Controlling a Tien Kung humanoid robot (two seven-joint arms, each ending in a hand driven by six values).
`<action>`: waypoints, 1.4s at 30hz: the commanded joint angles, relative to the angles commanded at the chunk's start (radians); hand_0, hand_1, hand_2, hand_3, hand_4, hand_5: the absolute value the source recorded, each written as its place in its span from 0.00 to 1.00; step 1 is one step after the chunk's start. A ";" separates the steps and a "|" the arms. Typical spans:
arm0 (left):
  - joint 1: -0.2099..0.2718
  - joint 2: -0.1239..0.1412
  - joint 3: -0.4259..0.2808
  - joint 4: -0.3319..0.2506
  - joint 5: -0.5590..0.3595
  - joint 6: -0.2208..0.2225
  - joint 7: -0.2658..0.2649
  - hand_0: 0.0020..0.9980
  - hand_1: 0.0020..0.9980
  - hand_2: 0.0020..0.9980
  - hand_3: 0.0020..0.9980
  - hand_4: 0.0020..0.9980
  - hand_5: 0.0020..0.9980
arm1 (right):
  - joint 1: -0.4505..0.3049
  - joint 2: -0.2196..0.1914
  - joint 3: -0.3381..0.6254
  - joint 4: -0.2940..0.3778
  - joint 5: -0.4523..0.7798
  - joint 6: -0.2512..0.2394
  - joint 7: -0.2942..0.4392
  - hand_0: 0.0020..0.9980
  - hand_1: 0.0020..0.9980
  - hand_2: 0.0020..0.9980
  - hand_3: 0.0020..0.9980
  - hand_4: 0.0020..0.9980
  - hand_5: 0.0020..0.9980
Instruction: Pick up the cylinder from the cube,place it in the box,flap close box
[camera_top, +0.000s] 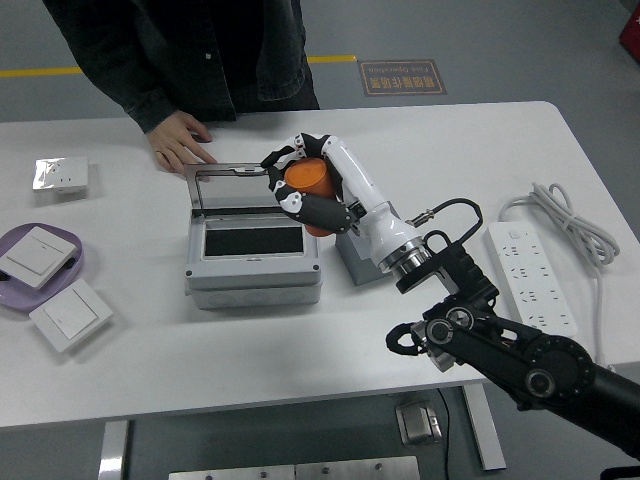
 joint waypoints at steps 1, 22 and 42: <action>0.000 0.000 0.000 0.000 0.000 0.000 0.000 0.62 0.59 0.54 0.62 0.70 0.25 | 0.011 -0.001 -0.012 0.002 -0.036 0.014 -0.021 0.00 0.04 0.14 0.13 0.00 0.00; -0.001 0.000 0.001 -0.001 0.005 0.001 0.000 0.62 0.59 0.54 0.62 0.68 0.24 | 0.177 0.033 -0.184 0.003 -0.562 0.069 -0.116 0.00 0.03 0.15 0.13 0.00 0.00; -0.007 0.005 -0.003 -0.001 0.015 -0.006 -0.001 0.62 0.59 0.54 0.62 0.68 0.24 | 0.158 0.098 -0.210 -0.194 -0.557 0.008 -0.194 0.00 0.02 0.14 0.12 0.00 0.00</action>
